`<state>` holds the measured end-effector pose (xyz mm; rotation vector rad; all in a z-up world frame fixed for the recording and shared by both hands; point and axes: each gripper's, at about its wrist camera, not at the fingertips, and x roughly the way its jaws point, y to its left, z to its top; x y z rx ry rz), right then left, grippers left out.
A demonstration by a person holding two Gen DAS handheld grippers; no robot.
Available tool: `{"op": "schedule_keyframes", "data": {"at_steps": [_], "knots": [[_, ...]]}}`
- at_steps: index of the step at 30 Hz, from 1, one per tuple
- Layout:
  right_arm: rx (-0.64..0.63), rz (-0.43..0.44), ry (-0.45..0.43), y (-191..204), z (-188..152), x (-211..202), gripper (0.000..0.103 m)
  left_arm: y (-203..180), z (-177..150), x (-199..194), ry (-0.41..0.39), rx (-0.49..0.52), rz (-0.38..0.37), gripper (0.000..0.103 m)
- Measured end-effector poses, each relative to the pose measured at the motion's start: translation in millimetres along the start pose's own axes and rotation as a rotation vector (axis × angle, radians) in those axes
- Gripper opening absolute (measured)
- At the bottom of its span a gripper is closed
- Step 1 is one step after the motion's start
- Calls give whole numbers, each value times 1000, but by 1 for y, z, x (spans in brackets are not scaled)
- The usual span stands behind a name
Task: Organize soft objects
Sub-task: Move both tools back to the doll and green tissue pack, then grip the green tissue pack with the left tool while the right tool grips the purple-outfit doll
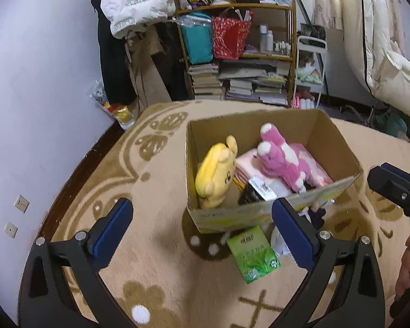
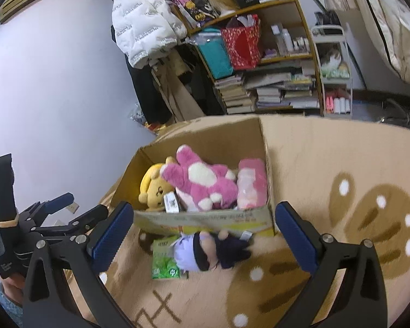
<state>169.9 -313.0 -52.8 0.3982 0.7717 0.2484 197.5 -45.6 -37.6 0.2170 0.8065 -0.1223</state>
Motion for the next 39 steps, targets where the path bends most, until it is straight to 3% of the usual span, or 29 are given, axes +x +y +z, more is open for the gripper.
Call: {"op": "schedule_keyframes", "data": {"at_steps": [21,26,39], "knots": [[124,26,164,-24,-37,48,103,-1,-41,52,212,-89,-72,101],[192,59,187,-33,-41,56,103,-4,-46,63,246,-81,-78,101],[199,66,228,-35,-49,72,103,-13,-56,87,313,-89,-93,101]]}}
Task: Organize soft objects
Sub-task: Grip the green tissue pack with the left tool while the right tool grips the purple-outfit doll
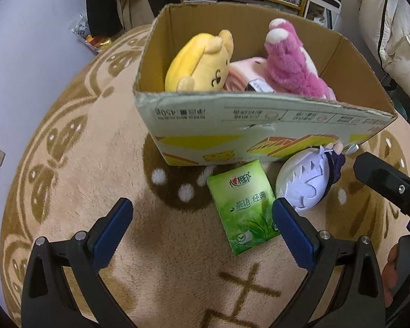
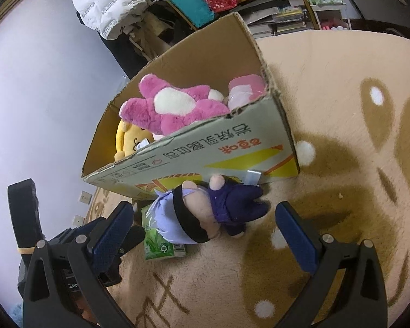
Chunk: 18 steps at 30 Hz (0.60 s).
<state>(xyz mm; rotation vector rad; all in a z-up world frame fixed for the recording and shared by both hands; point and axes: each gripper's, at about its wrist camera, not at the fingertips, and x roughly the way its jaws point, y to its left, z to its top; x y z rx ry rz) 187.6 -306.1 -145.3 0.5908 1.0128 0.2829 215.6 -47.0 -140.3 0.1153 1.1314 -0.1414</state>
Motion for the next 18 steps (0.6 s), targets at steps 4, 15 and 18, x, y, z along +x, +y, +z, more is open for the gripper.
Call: {"op": "schedule_keyframes", "data": {"at_steps": [4,15,18], "knots": [[-3,-2,13,1,-1,6,103,-1,-1,6,13,0,-7,101],[-16,-27,52,3,0,27,103,1,-3,16,47,4,-41,101],[2,-21,65,-1,-2,31,103,2,-4,21,62,0,-41,101]]}}
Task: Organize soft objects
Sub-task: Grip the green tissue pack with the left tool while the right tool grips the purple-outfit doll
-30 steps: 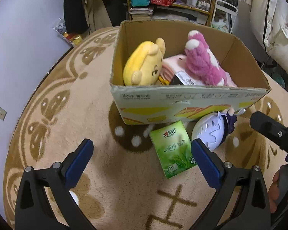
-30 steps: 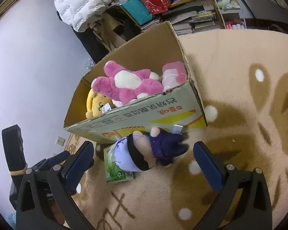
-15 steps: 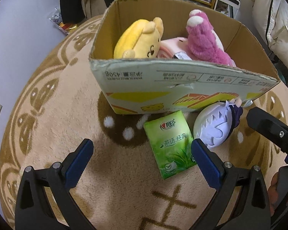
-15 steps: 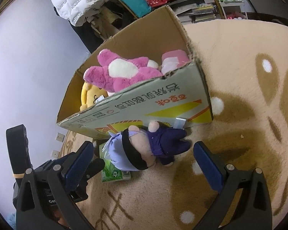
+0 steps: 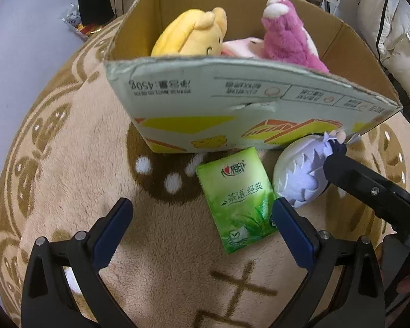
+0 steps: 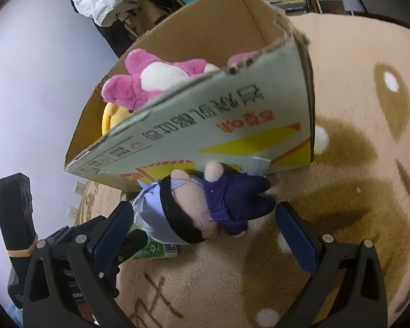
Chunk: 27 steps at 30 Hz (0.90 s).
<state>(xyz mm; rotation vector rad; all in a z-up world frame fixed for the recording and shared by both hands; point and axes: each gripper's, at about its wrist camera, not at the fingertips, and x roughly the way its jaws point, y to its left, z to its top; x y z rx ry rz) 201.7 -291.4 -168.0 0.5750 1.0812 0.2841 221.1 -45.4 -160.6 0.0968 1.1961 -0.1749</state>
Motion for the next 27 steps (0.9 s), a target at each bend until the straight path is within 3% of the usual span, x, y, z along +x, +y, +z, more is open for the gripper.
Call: {"op": "schedule_keyframes", "data": {"at_steps": [15,27], "knots": [[9,-6,6,-2,1,4,103,7,3,18,35,-38,-70,101],[48,-11,-16,0,6,11,103,7,8,35,46,-68,-69,102]]}}
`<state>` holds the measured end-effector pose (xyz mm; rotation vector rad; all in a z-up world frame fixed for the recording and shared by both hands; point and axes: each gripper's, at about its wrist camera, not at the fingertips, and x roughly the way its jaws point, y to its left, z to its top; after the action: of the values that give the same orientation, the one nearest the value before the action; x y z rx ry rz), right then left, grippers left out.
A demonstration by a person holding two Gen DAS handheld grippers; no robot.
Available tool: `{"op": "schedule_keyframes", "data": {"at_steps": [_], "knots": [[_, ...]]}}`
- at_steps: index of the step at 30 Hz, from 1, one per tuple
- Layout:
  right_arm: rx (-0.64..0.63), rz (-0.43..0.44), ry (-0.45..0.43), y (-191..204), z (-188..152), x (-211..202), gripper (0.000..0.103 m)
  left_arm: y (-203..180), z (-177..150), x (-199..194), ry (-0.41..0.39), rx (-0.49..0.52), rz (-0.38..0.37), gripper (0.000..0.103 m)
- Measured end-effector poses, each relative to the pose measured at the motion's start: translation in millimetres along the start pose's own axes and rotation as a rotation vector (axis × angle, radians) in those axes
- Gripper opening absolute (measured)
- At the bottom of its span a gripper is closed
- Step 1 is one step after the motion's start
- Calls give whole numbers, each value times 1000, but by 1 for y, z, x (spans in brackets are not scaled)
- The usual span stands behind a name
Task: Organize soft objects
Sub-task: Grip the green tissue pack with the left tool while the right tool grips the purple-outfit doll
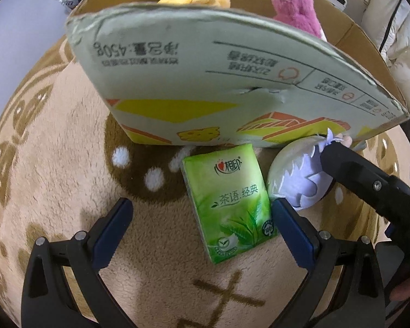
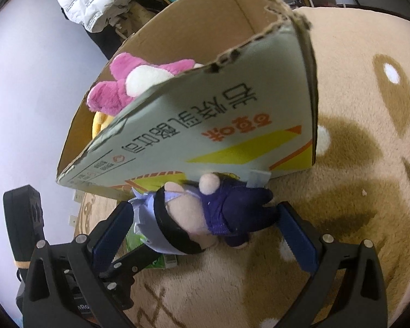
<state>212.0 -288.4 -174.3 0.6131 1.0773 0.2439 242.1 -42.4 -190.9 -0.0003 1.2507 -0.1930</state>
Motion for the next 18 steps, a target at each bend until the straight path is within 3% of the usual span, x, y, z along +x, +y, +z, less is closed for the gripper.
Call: {"op": "schedule_keyframes", "data": {"at_steps": [14,18], "knots": [[-5,-13,-1,2,7,7,103,6,-9,8,3,-30,1,101],[-22,-19,-1,3,5,5,102,6,-8,12,17,-36,-13,91]]}}
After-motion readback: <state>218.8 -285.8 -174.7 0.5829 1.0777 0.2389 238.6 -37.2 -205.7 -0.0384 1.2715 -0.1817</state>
